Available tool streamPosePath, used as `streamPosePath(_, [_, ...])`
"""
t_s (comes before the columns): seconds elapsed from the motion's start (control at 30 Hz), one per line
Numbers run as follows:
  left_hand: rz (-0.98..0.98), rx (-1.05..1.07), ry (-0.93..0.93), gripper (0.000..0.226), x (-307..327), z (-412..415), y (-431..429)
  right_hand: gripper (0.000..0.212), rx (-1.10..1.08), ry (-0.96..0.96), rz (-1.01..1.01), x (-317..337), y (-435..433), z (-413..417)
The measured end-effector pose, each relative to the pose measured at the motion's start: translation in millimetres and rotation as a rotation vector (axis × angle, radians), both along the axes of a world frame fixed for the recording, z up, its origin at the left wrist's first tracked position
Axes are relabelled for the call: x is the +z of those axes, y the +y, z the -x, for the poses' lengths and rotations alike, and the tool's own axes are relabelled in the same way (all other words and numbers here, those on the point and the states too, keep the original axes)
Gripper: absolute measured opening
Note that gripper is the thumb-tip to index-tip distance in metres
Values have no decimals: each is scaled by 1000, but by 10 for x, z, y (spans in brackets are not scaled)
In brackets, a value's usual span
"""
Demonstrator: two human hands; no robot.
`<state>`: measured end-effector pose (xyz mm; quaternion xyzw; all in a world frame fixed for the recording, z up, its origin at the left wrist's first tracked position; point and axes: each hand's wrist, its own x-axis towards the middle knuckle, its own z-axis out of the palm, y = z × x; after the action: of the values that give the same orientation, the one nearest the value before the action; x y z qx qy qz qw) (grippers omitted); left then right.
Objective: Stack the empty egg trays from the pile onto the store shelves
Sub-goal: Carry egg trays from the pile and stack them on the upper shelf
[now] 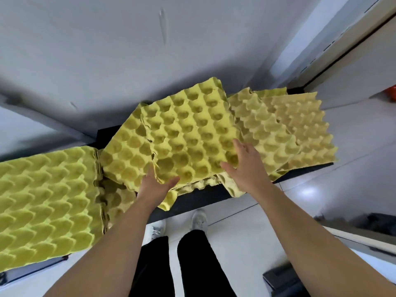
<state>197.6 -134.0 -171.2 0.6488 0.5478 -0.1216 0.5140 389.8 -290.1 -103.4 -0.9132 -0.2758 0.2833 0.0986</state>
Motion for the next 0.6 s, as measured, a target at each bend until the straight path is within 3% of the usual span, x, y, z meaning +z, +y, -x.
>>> streamPosePath(0.2, [70, 144, -16, 94, -299, -86, -117, 90, 24, 36, 51, -335, -16, -206])
streamPosePath(0.43, [-55, 236, -64, 88, -123, -83, -129, 92, -58, 140, -97, -248, -2, -303])
streamPosePath(0.6, [-102, 255, -152, 114, 390, 12, -83, 86, -105, 159, -219, 132, 73, -263])
